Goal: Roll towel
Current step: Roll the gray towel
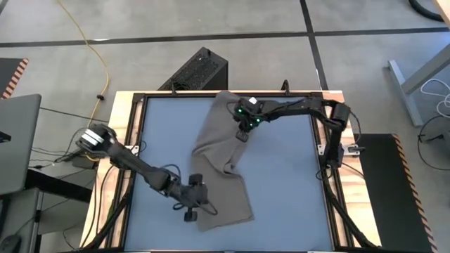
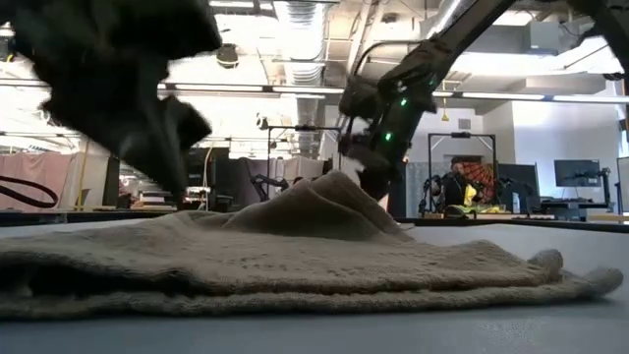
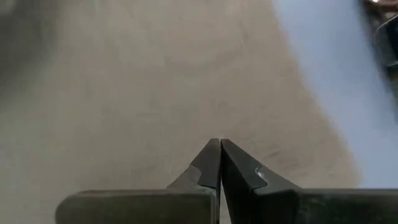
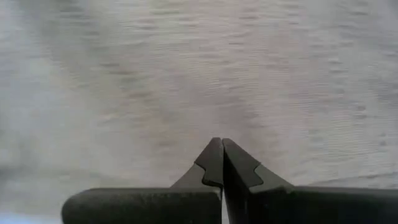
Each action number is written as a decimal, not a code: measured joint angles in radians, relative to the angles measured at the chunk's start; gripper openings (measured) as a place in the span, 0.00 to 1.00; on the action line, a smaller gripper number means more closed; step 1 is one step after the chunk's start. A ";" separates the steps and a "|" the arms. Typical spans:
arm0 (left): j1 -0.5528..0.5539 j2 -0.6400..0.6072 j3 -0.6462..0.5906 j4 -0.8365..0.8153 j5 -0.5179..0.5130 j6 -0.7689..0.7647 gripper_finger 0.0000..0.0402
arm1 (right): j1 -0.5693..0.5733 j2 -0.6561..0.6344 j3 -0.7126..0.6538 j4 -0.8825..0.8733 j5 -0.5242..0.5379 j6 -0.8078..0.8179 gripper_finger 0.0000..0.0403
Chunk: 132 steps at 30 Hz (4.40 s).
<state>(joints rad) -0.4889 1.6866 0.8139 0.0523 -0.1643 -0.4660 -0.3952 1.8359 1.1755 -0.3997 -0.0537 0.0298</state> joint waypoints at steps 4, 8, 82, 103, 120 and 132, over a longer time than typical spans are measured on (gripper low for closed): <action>0.001 0.072 0.004 -0.026 0.031 -0.060 0.00 | 0.003 -0.077 -0.170 0.114 -0.012 0.044 0.05; 0.002 0.069 0.005 -0.110 0.091 -0.069 0.00 | -0.002 -0.141 -0.366 0.344 -0.013 0.092 0.05; -0.236 -0.083 -0.001 -0.376 0.088 -0.325 0.00 | -0.216 -0.259 -0.509 0.388 0.232 0.318 0.50; -0.235 -0.083 0.000 -0.376 0.070 -0.306 0.00 | -0.160 -0.335 -0.503 0.379 0.281 0.302 0.05; -0.235 -0.083 0.000 -0.376 0.047 -0.287 0.00 | -0.057 -0.576 -0.369 -0.003 0.404 0.316 0.03; -0.235 -0.083 0.000 -0.376 0.057 -0.276 0.00 | -0.004 -0.659 -0.369 -0.089 0.427 0.360 0.03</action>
<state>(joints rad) -0.7238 1.6032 0.8139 -0.3241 -0.1077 -0.7415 -0.3993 1.1767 0.8070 -0.4886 0.3737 0.3902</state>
